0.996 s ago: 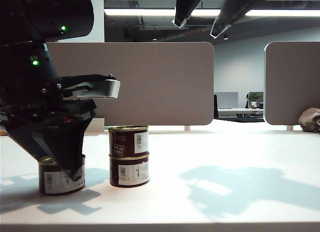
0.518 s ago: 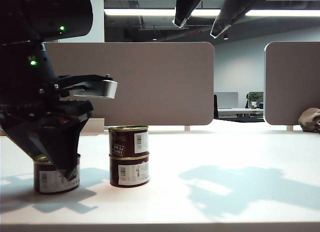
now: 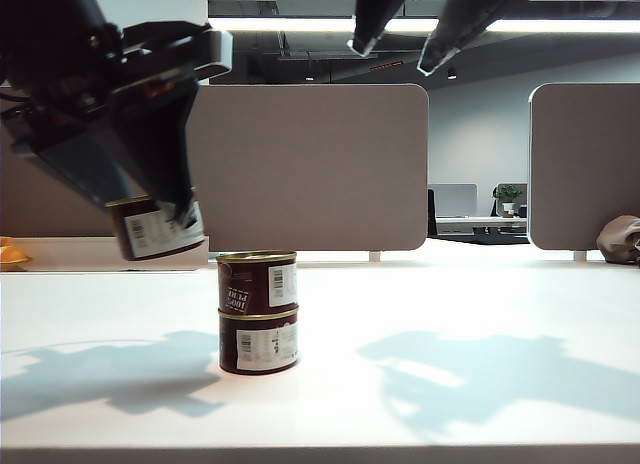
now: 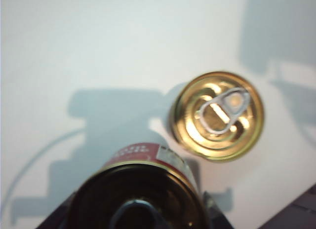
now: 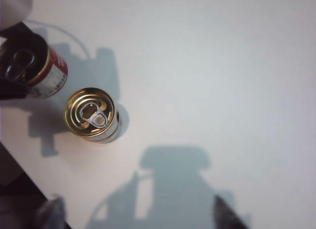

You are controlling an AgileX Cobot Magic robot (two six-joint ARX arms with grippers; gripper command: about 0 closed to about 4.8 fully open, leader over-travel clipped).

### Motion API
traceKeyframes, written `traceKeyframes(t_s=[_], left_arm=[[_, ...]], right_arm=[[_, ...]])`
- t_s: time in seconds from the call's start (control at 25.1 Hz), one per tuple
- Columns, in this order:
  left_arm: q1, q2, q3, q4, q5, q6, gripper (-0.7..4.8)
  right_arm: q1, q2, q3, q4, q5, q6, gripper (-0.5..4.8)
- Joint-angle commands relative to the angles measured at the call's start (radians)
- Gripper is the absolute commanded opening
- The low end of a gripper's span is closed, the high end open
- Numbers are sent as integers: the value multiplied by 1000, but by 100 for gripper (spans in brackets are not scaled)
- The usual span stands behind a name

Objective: Pick up the cans one by one and stack them together.

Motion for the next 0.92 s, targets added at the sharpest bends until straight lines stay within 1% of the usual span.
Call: traceKeyframes(t_s=[0.04,0.12,0.2,0.24,0.28,0.32,0.36,0.44,0.52,0.6,0.72,0.84,0.92], left_arm=[[-1,-2,10,29,36,-24,148],[-1,-2,10,31,36,-29,148],[-1,-2,10,33,37,-29,148],[-1,-2,10,55,54,-29,148],[-1,-2,10,70,70,-30,148],[-1,-2,10,90,85,-39,148],[-1,-2,10,105,92,-51,148],[-1,0,10,123,95,-55,148],[-1,4,10,132,95,-55,148],[-1,13,9,167,104,-55,148],[-1,37,10,201,126,-66,148],[-1,82,10,204,133,-69,148],[-1,93,10,210,156,-70,148]], right_arm=[[2,-6,6,-3,1,1,312],[1,-6,6,-10,1,1,306],[1,-6,6,-13,2,1,289],[1,-6,6,-14,4,1,200],[1,-6,6,-14,4,1,153],[2,-6,6,-15,4,1,121],[2,-6,6,-17,4,1,101],[2,-6,6,-23,4,1,95],[1,-6,6,-33,4,1,59],[1,-6,6,-61,5,0,-3],[2,-6,6,-69,4,0,-6],[2,-6,6,-69,4,0,-6],[2,-7,6,-69,5,0,-6]])
